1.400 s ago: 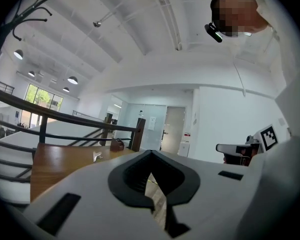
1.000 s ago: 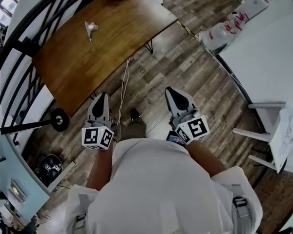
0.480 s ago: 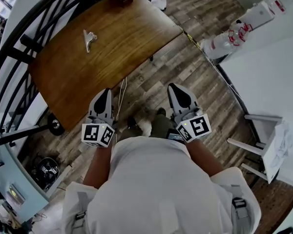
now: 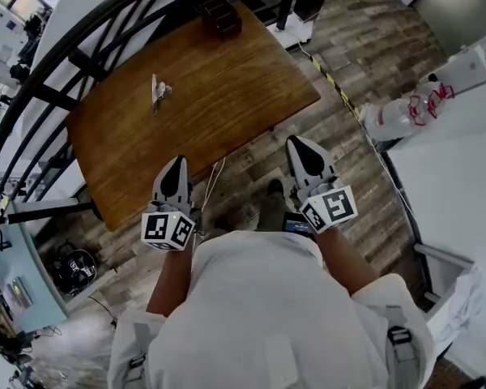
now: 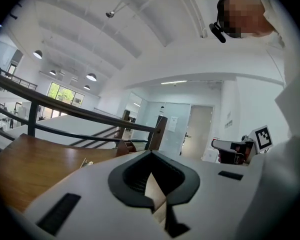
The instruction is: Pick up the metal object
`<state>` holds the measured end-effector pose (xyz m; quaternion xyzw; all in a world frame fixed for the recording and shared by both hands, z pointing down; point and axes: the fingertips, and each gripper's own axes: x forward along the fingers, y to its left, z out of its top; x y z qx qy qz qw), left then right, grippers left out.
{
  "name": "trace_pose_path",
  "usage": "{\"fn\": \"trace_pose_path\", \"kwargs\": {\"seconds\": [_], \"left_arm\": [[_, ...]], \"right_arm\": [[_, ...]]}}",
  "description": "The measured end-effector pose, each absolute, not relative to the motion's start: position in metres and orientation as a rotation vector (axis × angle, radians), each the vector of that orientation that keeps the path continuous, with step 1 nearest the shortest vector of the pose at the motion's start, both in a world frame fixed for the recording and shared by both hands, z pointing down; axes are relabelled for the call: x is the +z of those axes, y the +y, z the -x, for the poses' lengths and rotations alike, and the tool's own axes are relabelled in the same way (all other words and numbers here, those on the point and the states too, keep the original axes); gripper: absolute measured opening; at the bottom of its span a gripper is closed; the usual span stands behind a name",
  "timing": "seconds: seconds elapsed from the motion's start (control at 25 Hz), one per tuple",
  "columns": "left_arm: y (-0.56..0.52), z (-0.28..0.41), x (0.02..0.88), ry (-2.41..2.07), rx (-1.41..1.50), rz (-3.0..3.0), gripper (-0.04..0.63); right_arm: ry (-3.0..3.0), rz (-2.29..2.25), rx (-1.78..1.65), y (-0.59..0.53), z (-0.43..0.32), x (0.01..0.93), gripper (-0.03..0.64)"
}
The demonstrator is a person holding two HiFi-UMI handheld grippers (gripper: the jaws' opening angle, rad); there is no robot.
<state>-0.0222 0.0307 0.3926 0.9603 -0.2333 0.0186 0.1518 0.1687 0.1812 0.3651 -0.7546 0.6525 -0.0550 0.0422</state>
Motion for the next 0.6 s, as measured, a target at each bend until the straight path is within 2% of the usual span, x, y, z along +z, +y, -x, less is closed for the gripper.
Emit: {"fn": "trace_pose_path", "kwargs": {"seconds": [0.28,0.6], "left_arm": [[0.043,-0.073,0.361,-0.770,0.023,-2.771,0.012],[0.004,-0.091,0.359,-0.952,0.012,-2.670,0.012]], "right_arm": [[2.151,2.153,-0.146,0.161,-0.267,0.350,0.025],[2.264,2.005,-0.174,0.101,-0.306,0.355,0.025]]}}
